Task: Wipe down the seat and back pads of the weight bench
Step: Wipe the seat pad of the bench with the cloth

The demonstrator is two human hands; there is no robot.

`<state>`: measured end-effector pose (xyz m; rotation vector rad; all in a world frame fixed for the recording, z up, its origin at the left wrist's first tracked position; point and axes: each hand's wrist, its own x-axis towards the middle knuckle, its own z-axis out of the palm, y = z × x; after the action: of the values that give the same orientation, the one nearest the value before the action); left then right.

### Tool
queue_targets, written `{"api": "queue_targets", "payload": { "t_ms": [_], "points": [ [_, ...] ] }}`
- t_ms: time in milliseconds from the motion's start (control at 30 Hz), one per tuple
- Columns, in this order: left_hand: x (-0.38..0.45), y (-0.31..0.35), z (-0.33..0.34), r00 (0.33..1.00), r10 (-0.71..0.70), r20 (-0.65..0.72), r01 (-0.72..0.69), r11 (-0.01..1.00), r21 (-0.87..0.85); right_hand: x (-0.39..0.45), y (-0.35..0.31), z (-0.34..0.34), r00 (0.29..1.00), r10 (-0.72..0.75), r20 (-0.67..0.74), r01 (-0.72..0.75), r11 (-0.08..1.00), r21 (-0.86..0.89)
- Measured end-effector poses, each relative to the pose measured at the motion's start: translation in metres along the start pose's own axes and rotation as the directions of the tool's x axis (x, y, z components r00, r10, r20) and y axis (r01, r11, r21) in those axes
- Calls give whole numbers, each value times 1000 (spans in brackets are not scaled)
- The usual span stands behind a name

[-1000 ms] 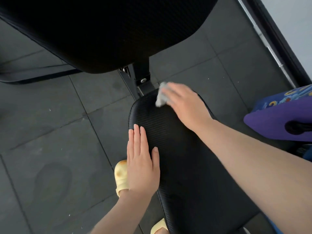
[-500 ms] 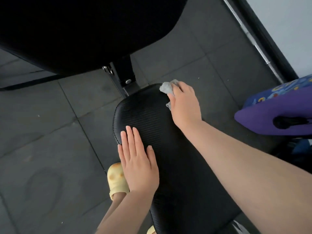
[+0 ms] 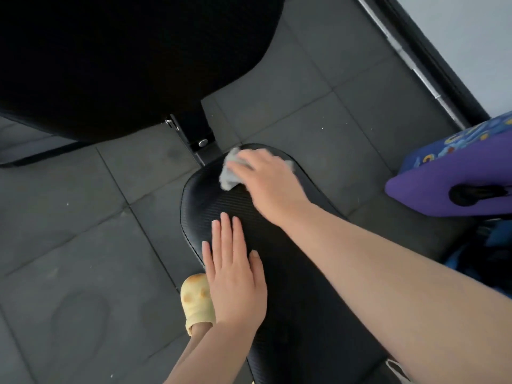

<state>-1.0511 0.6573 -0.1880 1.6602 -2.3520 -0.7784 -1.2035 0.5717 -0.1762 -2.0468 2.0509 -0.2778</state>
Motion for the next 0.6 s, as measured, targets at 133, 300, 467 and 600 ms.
{"api": "queue_targets", "payload": {
  "t_ms": [133, 300, 467, 600],
  "points": [
    [17, 34, 7, 993, 101, 54, -97, 993, -62, 2, 43, -13, 921, 378, 94, -368, 924, -108],
    [26, 73, 31, 996, 71, 51, -73, 997, 28, 17, 68, -15, 773, 563, 292, -633, 655, 413],
    [18, 75, 40, 989, 131, 69, -139, 982, 127, -71, 100, -30, 763, 484, 428, -646, 545, 534],
    [17, 79, 41, 991, 118, 59, -127, 975, 183, -142, 110, -33, 648, 419, 636, -739, 143, 659]
  ]
}}
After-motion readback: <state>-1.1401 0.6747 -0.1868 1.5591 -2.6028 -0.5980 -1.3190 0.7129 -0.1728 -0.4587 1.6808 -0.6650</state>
